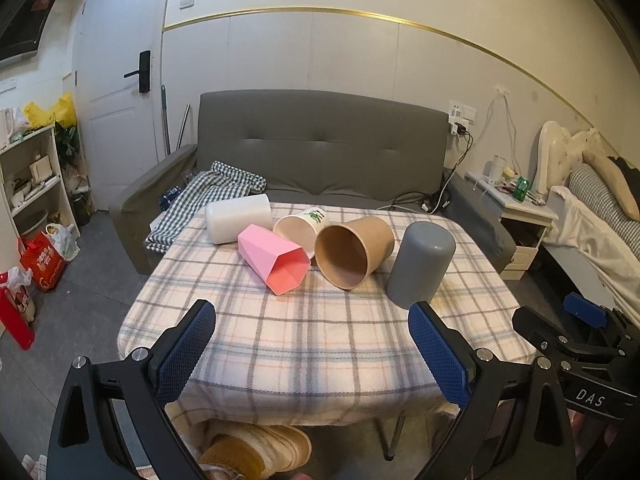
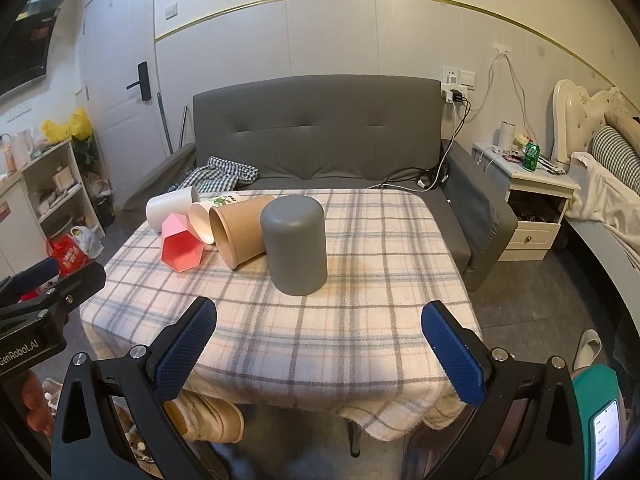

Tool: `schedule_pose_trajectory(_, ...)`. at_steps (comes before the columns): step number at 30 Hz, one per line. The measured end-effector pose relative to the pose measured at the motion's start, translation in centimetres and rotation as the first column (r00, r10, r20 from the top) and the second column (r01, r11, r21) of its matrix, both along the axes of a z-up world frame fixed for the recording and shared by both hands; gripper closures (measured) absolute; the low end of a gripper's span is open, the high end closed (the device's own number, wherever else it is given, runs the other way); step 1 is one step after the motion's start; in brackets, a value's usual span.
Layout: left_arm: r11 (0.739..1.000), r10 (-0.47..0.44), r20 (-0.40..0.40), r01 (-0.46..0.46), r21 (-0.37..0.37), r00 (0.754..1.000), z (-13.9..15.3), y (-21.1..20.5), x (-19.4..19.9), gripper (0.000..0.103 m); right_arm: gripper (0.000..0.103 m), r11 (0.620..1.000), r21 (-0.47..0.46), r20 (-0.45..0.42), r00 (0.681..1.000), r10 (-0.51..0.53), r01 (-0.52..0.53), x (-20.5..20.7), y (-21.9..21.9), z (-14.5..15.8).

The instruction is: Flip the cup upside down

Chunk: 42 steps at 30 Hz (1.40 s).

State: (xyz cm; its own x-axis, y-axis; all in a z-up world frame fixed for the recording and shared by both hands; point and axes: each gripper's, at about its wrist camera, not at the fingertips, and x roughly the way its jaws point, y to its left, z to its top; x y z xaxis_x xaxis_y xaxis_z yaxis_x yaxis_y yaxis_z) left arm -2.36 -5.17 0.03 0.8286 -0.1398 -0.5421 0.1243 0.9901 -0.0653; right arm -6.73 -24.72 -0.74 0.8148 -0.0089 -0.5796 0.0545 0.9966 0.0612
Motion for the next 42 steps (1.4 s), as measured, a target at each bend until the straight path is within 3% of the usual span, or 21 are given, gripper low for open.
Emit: schedule_pose_trajectory(42,1.000,-0.002,-0.003,0.002,-0.011,1.000,-0.05,0.36,-0.10,0.003,0.000,1.000,-0.015,-0.020,1.000,0.008,-0.009,0.02,0.40,-0.05)
